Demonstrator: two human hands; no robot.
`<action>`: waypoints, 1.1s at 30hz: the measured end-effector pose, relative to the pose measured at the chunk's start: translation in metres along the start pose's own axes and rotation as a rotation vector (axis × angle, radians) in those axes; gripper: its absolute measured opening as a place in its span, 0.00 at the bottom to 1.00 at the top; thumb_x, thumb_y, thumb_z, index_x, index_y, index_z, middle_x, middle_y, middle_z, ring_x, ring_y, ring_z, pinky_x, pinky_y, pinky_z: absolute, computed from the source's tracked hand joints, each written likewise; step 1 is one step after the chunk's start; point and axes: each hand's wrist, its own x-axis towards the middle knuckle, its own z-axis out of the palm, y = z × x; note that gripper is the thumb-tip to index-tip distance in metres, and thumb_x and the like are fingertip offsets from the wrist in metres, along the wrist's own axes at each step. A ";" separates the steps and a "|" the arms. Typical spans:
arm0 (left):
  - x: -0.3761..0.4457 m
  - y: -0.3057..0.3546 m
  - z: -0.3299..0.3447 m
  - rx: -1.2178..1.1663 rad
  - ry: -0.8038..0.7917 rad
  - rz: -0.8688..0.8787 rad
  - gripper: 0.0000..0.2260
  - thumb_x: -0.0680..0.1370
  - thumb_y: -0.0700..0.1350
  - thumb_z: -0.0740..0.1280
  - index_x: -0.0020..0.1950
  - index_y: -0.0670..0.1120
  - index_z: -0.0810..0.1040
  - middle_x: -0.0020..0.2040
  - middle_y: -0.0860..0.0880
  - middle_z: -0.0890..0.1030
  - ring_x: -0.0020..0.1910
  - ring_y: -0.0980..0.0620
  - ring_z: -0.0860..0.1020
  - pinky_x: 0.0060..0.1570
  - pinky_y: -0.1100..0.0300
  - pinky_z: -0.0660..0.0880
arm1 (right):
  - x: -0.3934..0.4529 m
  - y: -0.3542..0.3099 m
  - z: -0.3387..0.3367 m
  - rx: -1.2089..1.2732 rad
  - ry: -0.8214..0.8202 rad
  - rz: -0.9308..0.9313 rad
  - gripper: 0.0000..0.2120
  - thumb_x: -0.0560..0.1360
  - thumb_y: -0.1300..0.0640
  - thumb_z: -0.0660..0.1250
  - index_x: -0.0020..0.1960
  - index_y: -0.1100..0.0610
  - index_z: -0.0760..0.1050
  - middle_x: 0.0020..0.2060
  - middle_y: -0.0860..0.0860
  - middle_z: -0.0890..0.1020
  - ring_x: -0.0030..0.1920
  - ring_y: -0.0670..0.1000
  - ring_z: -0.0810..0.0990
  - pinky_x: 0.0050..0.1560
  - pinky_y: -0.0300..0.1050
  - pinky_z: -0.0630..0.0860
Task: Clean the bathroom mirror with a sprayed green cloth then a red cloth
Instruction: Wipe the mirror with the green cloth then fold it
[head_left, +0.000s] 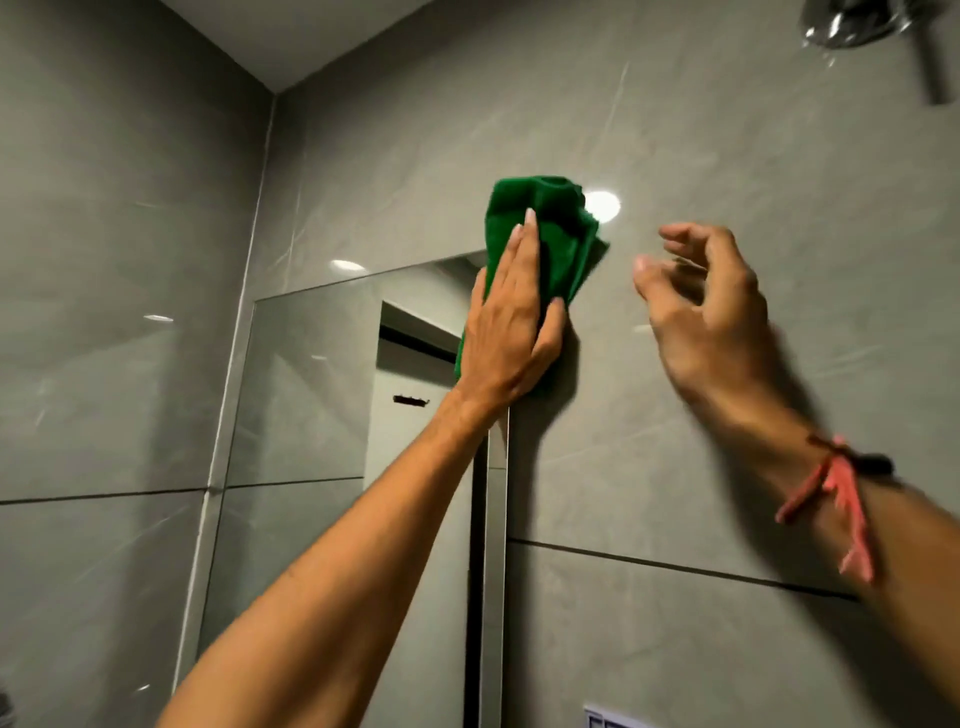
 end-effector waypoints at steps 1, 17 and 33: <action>-0.006 -0.002 -0.002 -0.004 -0.012 0.085 0.38 0.76 0.43 0.64 0.82 0.37 0.50 0.84 0.40 0.56 0.83 0.46 0.55 0.78 0.41 0.60 | 0.013 -0.007 0.000 0.039 -0.023 0.075 0.26 0.75 0.43 0.70 0.70 0.52 0.74 0.64 0.51 0.82 0.59 0.50 0.83 0.65 0.47 0.81; -0.084 0.058 -0.043 -0.637 -0.166 -0.384 0.35 0.70 0.62 0.74 0.74 0.51 0.71 0.62 0.47 0.83 0.55 0.53 0.84 0.54 0.54 0.84 | 0.012 -0.018 -0.055 -0.180 -0.135 -0.013 0.16 0.79 0.43 0.71 0.49 0.57 0.78 0.37 0.48 0.80 0.39 0.48 0.77 0.41 0.50 0.77; -0.367 0.229 -0.053 -1.333 -0.916 -1.044 0.09 0.71 0.40 0.76 0.44 0.51 0.79 0.39 0.55 0.80 0.38 0.58 0.79 0.38 0.65 0.77 | -0.345 0.019 -0.293 0.007 -0.031 0.913 0.14 0.64 0.52 0.80 0.46 0.58 0.86 0.38 0.47 0.91 0.37 0.44 0.88 0.38 0.37 0.84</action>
